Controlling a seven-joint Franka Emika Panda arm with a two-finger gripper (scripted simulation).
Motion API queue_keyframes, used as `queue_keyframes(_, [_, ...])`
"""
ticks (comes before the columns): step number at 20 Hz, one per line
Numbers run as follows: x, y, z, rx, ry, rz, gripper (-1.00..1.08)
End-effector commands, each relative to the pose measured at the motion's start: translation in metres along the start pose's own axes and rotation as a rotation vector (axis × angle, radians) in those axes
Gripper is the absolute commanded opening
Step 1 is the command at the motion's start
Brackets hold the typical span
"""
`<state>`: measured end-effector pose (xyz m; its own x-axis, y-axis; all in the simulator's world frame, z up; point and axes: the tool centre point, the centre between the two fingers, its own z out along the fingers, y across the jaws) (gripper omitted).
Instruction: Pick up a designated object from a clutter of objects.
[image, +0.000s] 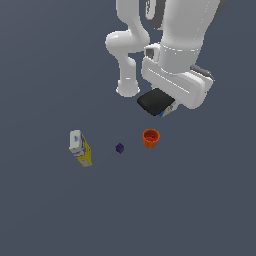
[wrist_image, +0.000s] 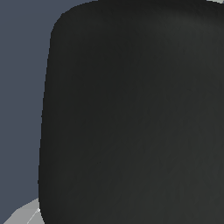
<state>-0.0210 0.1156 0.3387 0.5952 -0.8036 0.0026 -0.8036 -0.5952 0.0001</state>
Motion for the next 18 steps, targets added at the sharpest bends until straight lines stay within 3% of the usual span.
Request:
queue_keyframes(1, [-0.011, 0.002, -0.023, 0.001, 0.001, 0.001, -1.0])
queue_keyframes(10, [-0.036, 0.005, -0.074, 0.0, -0.001, 0.001, -1.0])
queue_keyframes(18, [-0.041, 0.004, -0.083, 0.0, -0.002, 0.001, -1.0])
